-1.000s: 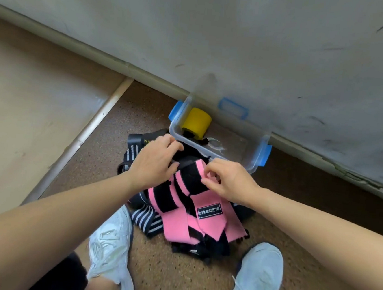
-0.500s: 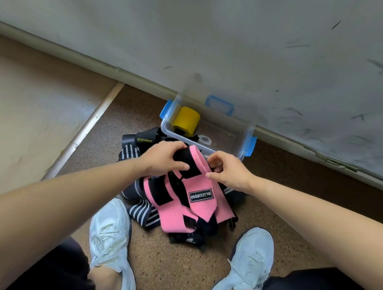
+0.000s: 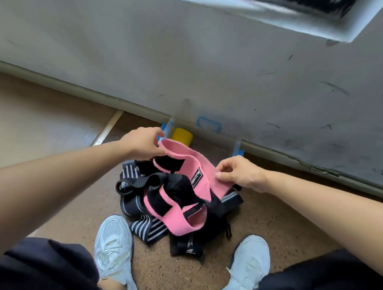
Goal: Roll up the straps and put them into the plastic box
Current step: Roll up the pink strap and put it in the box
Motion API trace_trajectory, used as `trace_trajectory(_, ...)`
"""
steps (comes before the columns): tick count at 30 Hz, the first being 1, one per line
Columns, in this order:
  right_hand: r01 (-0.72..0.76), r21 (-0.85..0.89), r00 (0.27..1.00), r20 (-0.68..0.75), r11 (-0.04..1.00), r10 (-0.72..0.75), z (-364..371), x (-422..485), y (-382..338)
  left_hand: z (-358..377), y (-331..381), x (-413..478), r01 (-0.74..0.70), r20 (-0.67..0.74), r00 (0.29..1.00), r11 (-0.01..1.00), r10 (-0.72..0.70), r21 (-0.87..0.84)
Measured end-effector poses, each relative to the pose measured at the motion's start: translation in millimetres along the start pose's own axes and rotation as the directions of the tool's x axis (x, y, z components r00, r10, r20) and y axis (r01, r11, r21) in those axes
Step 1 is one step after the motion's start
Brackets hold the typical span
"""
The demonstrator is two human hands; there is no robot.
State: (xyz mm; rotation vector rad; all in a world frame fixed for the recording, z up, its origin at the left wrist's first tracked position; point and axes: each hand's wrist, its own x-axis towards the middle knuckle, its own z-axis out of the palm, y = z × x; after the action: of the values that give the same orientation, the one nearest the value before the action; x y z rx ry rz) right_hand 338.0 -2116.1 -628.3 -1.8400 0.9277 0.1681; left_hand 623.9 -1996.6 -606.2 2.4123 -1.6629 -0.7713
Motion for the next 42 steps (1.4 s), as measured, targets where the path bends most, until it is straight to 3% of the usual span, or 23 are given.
trace_trajectory(3,0.09,-0.028,0.992,-0.09,0.996,-0.093,-18.2,-22.2,-29.3,-12.9,19.3,-18.9,-0.156,-0.027,0.987,0.981,0.16,0.114)
trace_trajectory(6,0.148,0.079,0.973,-0.188,0.986,-0.132,-30.4,-41.4,-54.2,-18.6,43.2,-47.9,-0.403,-0.075,0.909,0.911,0.409,0.087)
trace_trajectory(8,0.165,0.137,0.972,-0.192,0.977,-0.137,-38.3,-53.8,-67.6,-20.5,52.5,-63.9,-0.523,-0.079,0.848,0.852,0.524,0.03)
trace_trajectory(11,0.171,0.138,0.982,-0.102,0.976,-0.158,-48.9,-68.8,-76.8,-16.8,54.8,-76.6,-0.582,-0.013,0.813,0.813,0.583,0.031)
trace_trajectory(15,0.225,0.113,0.973,0.017,0.968,-0.228,-59.1,-83.5,-82.4,-10.1,63.5,-75.9,-0.531,-0.18,0.841,0.842,0.51,-0.093)
trace_trajectory(18,0.303,0.078,0.952,0.027,0.95,-0.306,-63.3,-91.9,-95.5,-8.8,77.4,-64.8,-0.522,-0.063,0.85,0.819,0.523,-0.236)
trace_trajectory(23,0.419,0.029,0.905,-0.098,0.908,-0.414,-84.7,-99.0,-110.2,-1.5,81.1,-57.9,-0.396,0.041,0.881,0.781,0.472,-0.484)
trace_trajectory(27,0.355,-0.291,0.856,-0.281,0.888,-0.434,-110.5,-91.5,-101.1,7.3,76.9,-54.3,-0.246,0.134,0.901,0.741,0.412,-0.624)
trace_trajectory(31,0.236,-0.452,0.86,-0.314,0.86,-0.402,-117.7,-83.0,-81.9,16.4,68.2,-50.5,-0.188,0.197,0.906,0.774,0.374,-0.605)
trace_trajectory(36,0.183,-0.379,0.867,-0.373,0.907,-0.331,-129.4,-79.6,-62.6,16.4,72.2,-53.9,-0.188,0.217,0.9,0.786,0.378,-0.589)
trace_trajectory(39,0.122,-0.387,0.941,-0.248,0.914,-0.231,-138.8,-86.1,-54.0,11.2,75.1,-57.5,-0.242,0.149,0.902,0.76,0.405,-0.603)
trace_trajectory(42,0.045,-0.508,0.993,-0.069,0.86,-0.093,-131.5,-87.0,-51.3,5.8,84.2,-61.4,-0.304,0.064,0.904,0.741,0.423,-0.599)
